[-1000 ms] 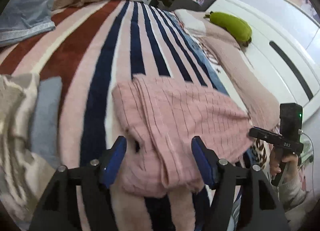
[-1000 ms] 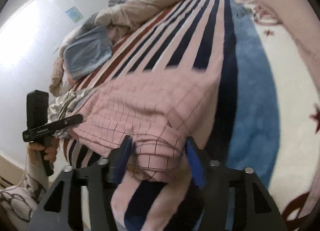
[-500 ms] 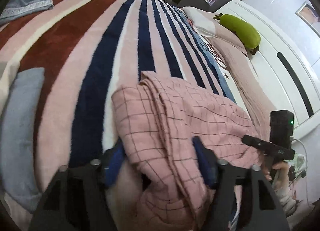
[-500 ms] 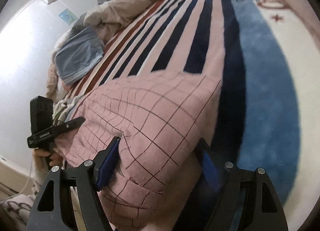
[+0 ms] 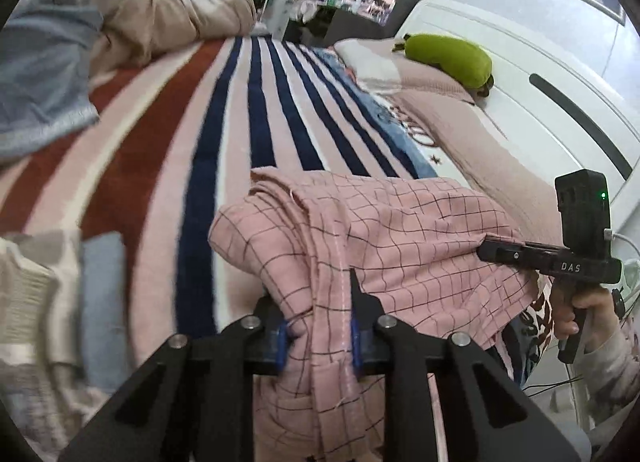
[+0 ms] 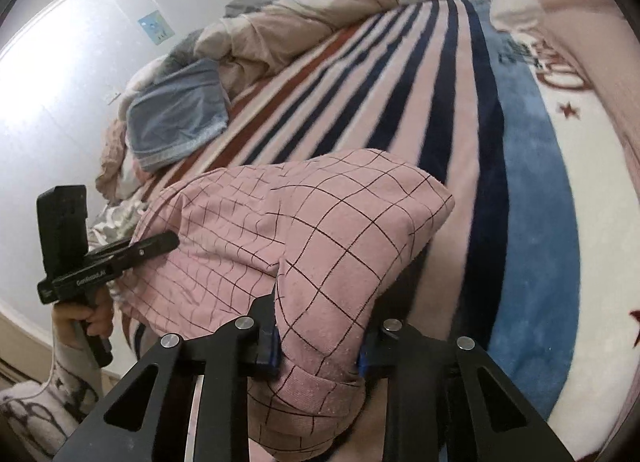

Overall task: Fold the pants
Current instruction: 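Carry the folded pants with both tools onto the clothes pile and release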

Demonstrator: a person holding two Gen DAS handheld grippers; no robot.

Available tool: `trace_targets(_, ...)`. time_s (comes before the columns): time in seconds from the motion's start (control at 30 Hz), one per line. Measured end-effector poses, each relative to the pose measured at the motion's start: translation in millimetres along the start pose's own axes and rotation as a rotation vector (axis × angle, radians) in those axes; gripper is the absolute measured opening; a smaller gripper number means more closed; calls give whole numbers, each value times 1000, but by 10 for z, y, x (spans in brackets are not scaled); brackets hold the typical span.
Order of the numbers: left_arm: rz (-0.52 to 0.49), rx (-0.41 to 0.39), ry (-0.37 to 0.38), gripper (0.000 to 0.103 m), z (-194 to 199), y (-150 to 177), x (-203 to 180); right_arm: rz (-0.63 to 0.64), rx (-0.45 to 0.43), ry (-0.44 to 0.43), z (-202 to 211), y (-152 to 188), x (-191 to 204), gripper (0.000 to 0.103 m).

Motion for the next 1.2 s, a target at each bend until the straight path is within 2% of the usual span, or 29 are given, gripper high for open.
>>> trace_targets(0.13,-9,-52,-22,19,300,-96,113,31,-20,-11,28,-109,293,21)
trace_targets(0.3,-11,-114,-84,19,754,-169,387,94,-36,-47,-46,-237,817,21)
trace_targets(0.6,-23,-201,-302,18,1675,-239,1001,214,-47,-191,-455,-406,1836,21)
trace_targets(0.77,2,-191,-438,18,2043,-229,1429,268,-23,-284,-869,-466,2371,21)
trace_targets(0.97,25,-171,-561,18,2217,-190,1901,292,16,-361,-1325,-458,2797,21)
trace_targets(1.1,57,-136,-590,18,2171,-64,2179,322,39,-366,-1521,-359,2931,21)
trace_targets(1.2,106,-100,-581,19,2109,68,2383,319,78,-366,-1687,-297,2981,21)
Point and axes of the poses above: each gripper's, at about its wrist camera, not at the fingertips, and z roughly against the way its jaws point, x to its left, y to its underside, the point moved 4 cm from there along -z, roughly the way its jaws point, and after that the axes turned 5 degrees about -x, right-handed, at the moved point
